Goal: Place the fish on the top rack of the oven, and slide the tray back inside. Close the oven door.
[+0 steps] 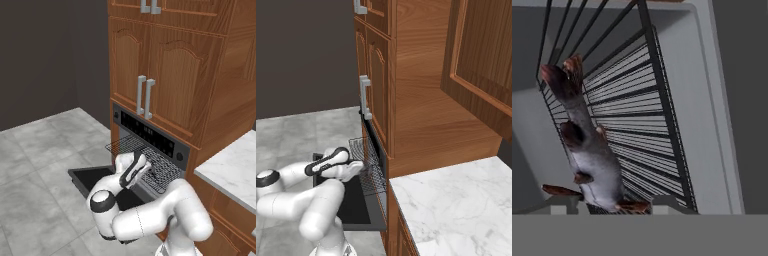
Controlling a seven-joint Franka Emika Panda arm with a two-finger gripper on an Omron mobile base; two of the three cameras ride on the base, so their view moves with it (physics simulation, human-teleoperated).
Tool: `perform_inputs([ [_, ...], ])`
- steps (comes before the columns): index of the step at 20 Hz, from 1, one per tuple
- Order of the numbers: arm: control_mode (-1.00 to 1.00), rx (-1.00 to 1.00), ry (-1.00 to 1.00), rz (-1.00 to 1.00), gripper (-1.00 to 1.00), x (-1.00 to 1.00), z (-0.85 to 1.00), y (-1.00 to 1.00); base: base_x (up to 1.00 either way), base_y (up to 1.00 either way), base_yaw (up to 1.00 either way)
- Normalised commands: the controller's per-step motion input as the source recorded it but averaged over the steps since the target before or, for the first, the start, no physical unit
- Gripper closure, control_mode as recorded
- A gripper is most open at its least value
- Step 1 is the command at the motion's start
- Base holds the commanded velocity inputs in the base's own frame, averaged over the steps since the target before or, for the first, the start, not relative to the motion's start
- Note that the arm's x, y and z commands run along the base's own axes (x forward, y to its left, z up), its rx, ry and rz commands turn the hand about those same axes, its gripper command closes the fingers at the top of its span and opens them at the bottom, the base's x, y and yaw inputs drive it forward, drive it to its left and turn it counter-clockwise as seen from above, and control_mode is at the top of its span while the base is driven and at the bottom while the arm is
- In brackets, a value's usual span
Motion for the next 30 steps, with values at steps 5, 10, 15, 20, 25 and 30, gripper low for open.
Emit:
perform_inputs([
  [5,-1.0,-0.11,0.0,-0.1,-1.0,0.44,-0.32,0.17,0.0,0.0,0.0],
  [10,-1.0,-0.11,0.0,-0.11,-1.0,0.45,-0.28,0.21,0.0,0.0,0.0],
  [15,-1.0,-0.1,0.0,-0.11,-1.0,0.4,-0.26,0.26,0.0,0.0,0.0],
  [20,-1.0,-0.1,0.0,-0.11,-1.0,0.41,-0.25,0.29,0.0,0.0,0.0],
  [25,-1.0,-0.11,0.0,-0.11,-1.0,0.46,-0.29,0.27,0.0,0.0,0.0],
  [30,-1.0,-0.1,0.0,-0.09,-1.0,0.16,-0.24,0.4,0.0,0.0,0.0],
])
